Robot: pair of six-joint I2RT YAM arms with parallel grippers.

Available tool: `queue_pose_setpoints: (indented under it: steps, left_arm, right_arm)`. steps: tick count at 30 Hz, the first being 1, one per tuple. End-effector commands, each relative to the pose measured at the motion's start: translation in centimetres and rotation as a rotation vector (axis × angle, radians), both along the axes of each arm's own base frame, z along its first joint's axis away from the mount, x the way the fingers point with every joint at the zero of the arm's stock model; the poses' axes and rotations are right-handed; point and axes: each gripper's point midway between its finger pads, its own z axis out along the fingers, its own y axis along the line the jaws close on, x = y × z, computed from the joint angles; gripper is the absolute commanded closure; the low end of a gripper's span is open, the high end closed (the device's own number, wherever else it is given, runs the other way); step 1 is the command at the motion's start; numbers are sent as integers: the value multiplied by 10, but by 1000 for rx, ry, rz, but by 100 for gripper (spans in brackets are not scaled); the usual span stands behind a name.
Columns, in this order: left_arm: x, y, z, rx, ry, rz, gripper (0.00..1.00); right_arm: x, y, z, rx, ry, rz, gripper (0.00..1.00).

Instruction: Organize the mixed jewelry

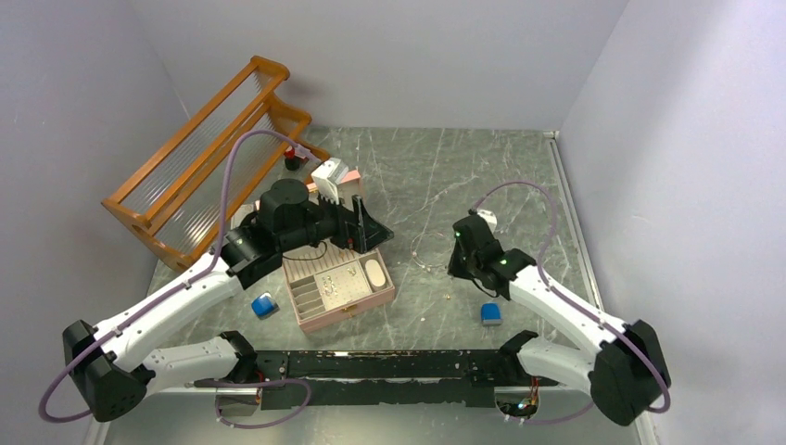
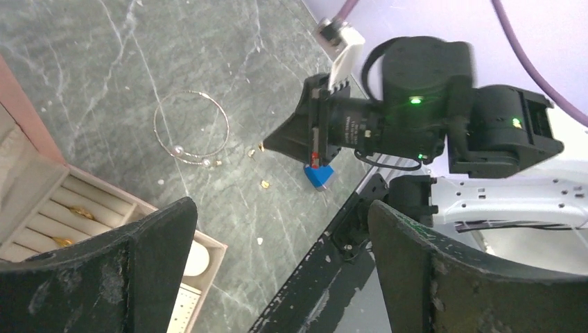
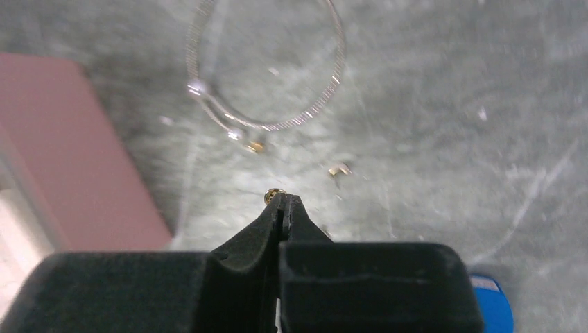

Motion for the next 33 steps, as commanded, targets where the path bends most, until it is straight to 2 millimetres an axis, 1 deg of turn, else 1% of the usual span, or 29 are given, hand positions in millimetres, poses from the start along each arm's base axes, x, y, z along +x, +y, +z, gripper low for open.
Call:
queue_pose_setpoints:
  steps: [1, 4, 7, 9, 10, 13, 15, 17, 19, 21, 24, 25, 26, 27, 28, 32, 33]
  left_arm:
    - [-3, -8, 10, -55, 114, 21, 2]
    - [-2, -7, 11, -91, 205, 79, 2]
    - [0, -3, 14, -104, 209, 109, 2]
    - [-4, -5, 19, -110, 188, 73, 2]
    - [-8, -8, 24, -118, 179, 41, 2]
    - [-10, -13, 32, -139, 205, 19, 2]
    - [-11, -17, 34, -178, 241, 17, 3]
    - [-10, -22, 37, -236, 289, 28, 5]
    - [-7, -28, 41, -295, 322, 37, 9]
    - [0, -34, 44, -339, 355, 53, 10]
    - [3, -41, 47, -370, 401, 48, 10]
    - [2, -43, 44, -370, 423, 45, 9]
    - [2, -45, 44, -383, 430, 40, 6]
    - [2, -46, 45, -392, 437, 38, 3]
    - [1, -46, 43, -397, 451, 35, 2]
    - [3, -47, 42, -406, 466, 41, 2]
    - [3, -48, 44, -413, 470, 37, 5]
  right_arm:
    - [33, 26, 47, 129, -265, 85, 100]
    - [44, 44, 80, 237, -428, 154, 100]
    - [51, 60, 118, 335, -584, 219, 100]
    - [52, 70, 138, 383, -665, 274, 100]
    - [51, 76, 153, 413, -722, 313, 100]
    - [46, 87, 177, 450, -852, 417, 100]
    - [41, 92, 190, 463, -933, 472, 100]
    - [38, 95, 201, 470, -993, 509, 100]
    - [34, 99, 210, 482, -1041, 546, 100]
    - [29, 101, 219, 504, -1088, 578, 100]
    - [11, 105, 234, 554, -1194, 652, 100]
    - [5, 103, 243, 575, -1241, 659, 100]
    - [-1, 101, 252, 592, -1287, 670, 100]
    - [-5, 101, 255, 596, -1304, 687, 100]
    - [-6, 102, 257, 587, -1313, 703, 100]
    - [-11, 100, 264, 577, -1364, 717, 100]
    - [-14, 100, 265, 582, -1376, 723, 100]
